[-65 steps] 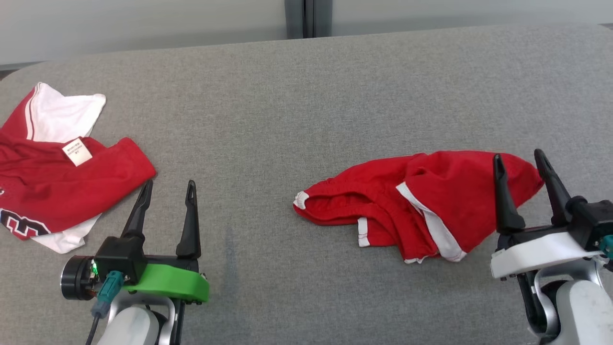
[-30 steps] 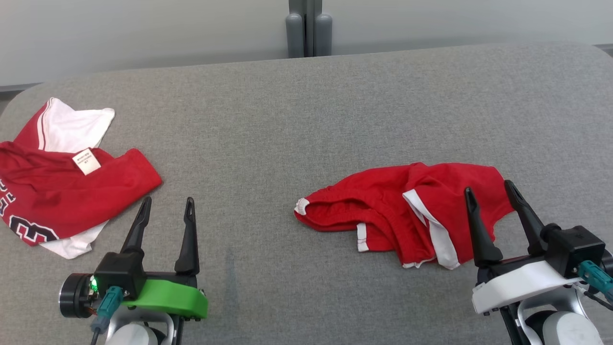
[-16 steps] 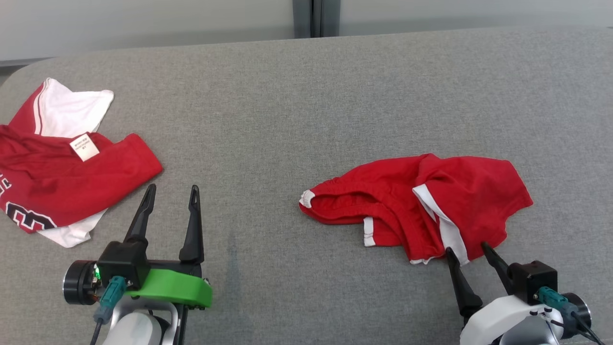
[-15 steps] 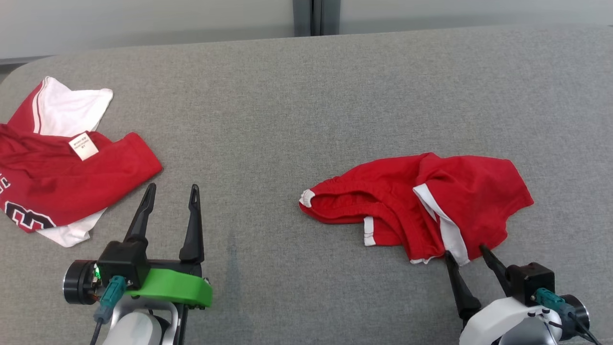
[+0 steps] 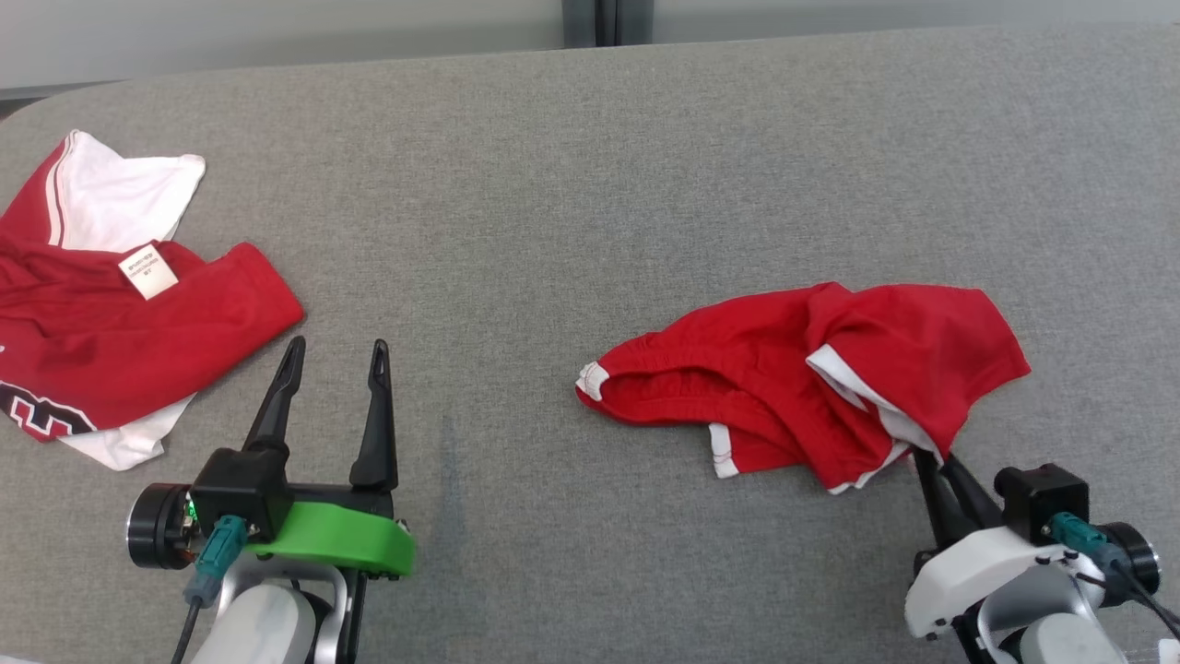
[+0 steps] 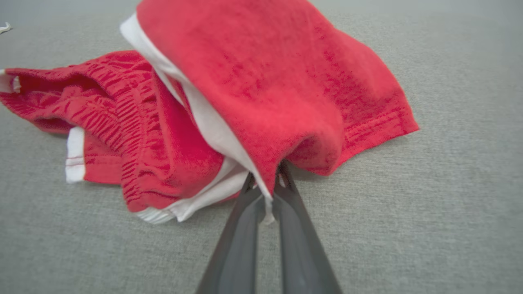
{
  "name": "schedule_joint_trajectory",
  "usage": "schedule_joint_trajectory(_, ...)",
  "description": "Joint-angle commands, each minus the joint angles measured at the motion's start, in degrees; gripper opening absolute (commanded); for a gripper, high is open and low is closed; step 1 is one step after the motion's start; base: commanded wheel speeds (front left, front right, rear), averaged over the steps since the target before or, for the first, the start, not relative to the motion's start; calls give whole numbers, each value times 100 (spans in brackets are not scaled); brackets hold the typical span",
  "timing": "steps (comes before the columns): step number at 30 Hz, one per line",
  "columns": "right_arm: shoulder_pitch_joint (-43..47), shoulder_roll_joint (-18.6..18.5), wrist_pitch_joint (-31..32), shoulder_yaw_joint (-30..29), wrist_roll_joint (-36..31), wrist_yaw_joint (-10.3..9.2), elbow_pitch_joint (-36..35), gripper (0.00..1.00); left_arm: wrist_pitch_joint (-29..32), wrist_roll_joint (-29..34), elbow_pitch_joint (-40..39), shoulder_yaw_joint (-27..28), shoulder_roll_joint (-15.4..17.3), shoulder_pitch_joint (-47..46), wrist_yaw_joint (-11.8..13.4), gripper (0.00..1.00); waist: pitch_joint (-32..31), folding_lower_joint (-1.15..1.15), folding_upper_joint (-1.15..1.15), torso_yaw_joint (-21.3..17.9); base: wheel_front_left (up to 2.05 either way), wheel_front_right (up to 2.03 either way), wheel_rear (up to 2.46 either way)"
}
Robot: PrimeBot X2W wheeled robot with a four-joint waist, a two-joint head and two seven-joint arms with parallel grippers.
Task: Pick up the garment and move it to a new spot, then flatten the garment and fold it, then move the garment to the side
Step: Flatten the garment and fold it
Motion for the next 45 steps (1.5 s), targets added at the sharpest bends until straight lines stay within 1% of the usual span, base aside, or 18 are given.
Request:
schedule_joint_trajectory(1, -123, -68, -65, -101, -64, 1, -114, 0, -36, 37, 0, 24, -2, -88, 5, 100, 13, 0, 0, -4, 0, 0, 0)
schedule_joint_trajectory(6, -416, -284, 38, -486, -83, 1, -442, 0, -38, 52, 24, 27, -43, -120, -35, 100, 58, 0, 0, -1, 0, 0, 0)
schedule_joint_trajectory(10, -746, -472, 105, -749, 33, 1, -422, 0, -40, 62, 43, 29, -82, -164, -70, 100, 110, 0, 0, 43, 0, 0, 0)
schedule_joint_trajectory(13, -1005, -518, 123, -936, 185, 1, -231, 0, -44, 80, 57, 36, -104, -202, -79, 100, 165, 0, 0, 80, 0, 0, 0)
schedule_joint_trajectory(16, -1310, -507, 65, -1046, 347, 1, 135, 0, -42, 101, 71, 50, -126, -241, -119, 100, 247, 0, 0, 116, 0, 0, 0)
schedule_joint_trajectory(22, -1738, -430, -222, -993, 382, 1, 970, 0, -45, 150, 107, 30, -193, -331, -186, 100, 382, 0, 0, 228, 0, 0, 0)
schedule_joint_trajectory(23, -1792, -408, -356, -975, 353, 1, 1145, 69, -45, 175, 119, 50, -227, -356, -203, 100, 394, 0, 0, 243, 0, 0, 0)
schedule_joint_trajectory(24, -1802, -377, -453, -960, 347, 1, 1204, 100, -45, 184, 125, 62, -239, -356, -211, 100, 388, 0, 0, 246, 0, 0, 0)
schedule_joint_trajectory(26, -1752, -332, -630, -926, 304, 1, 1214, 100, -45, 183, 139, 89, -255, -325, -228, 100, 355, 0, 0, 237, 0, 0, 0)
schedule_joint_trajectory(29, -1554, -283, -817, -865, 248, 1, 1049, 100, -45, 212, 157, 126, -273, -231, -229, 100, 281, 0, 0, 205, 0, 0, 0)
schedule_joint_trajectory(33, -1222, -175, -944, -770, 179, 1, 522, 100, -46, 224, 151, 168, -283, -128, -234, 100, 166, 0, 0, 140, 0, 0, 0)
schedule_joint_trajectory(37, -844, -88, -948, -655, 73, 1, -142, 100, -46, 268, 125, 191, -278, -64, -242, 100, 66, 0, 0, 89, 0, 0, 0)
schedule_joint_trajectory(40, -610, -8, -825, -578, 60, 1, -605, 100, -46, 273, 117, 207, -258, -9, -248, 100, 3, 0, 0, 57, 0, 0, 0)
schedule_joint_trajectory(45, -380, 69, -621, -536, 69, 1, -1085, 100, -45, 289, 107, 208, -241, 52, -249, 100, -61, 0, 0, 13, 0, 0, 0)
